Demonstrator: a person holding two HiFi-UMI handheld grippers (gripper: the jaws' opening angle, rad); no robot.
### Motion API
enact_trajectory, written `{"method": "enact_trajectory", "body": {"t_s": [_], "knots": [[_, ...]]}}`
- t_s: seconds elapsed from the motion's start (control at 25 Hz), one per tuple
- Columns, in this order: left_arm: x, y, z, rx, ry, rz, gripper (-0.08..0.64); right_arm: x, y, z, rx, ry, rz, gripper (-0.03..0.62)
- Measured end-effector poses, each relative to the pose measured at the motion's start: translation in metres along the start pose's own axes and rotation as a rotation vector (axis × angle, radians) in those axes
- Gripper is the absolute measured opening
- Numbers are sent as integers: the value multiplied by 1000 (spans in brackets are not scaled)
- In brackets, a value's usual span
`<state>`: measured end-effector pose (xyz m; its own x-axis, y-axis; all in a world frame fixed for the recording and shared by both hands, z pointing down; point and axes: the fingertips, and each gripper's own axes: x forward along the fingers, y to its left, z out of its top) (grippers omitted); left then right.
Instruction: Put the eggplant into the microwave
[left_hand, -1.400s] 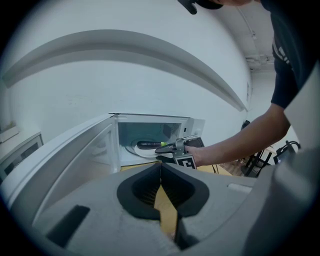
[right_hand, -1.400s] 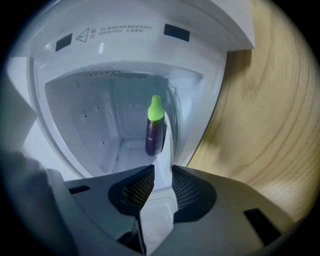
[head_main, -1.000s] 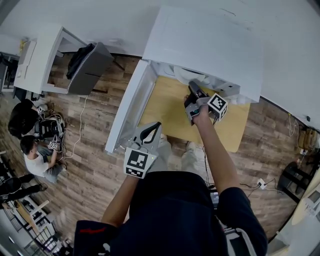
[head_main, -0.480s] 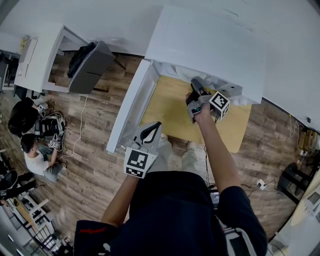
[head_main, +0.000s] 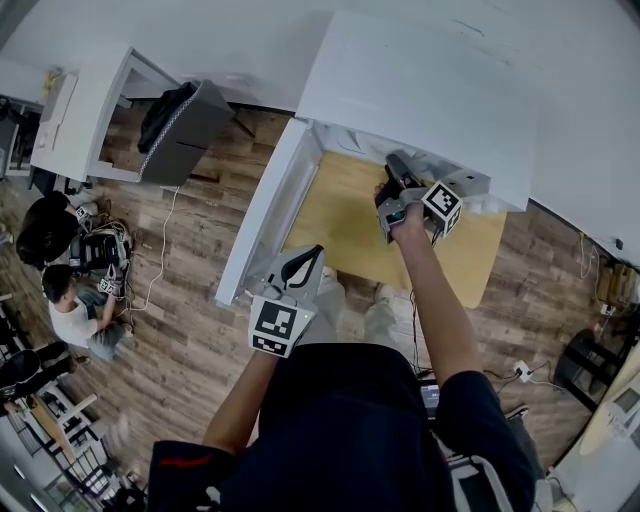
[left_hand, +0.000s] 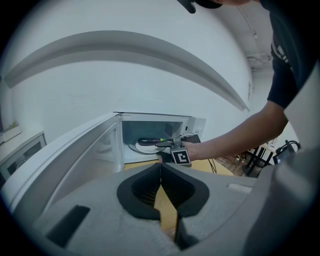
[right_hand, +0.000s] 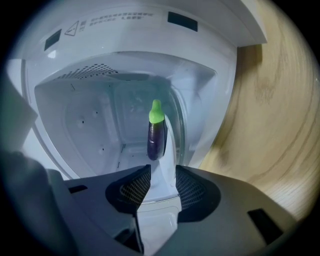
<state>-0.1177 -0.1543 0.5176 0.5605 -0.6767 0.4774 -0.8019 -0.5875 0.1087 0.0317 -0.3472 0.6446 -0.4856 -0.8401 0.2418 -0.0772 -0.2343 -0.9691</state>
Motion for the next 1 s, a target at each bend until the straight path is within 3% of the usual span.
{"method": "enact_trajectory", "body": {"t_s": [0.56, 0.84, 1.0], "knots": [[-1, 2, -2, 5, -1, -4, 18, -1, -2, -2, -19, 11, 6, 198], [-1, 0, 9, 13, -29, -6, 18, -27, -10, -18, -57, 74, -31, 194], [1, -3, 18, 19, -53, -8, 17, -48, -6, -33, -165, 167, -71, 124]]}}
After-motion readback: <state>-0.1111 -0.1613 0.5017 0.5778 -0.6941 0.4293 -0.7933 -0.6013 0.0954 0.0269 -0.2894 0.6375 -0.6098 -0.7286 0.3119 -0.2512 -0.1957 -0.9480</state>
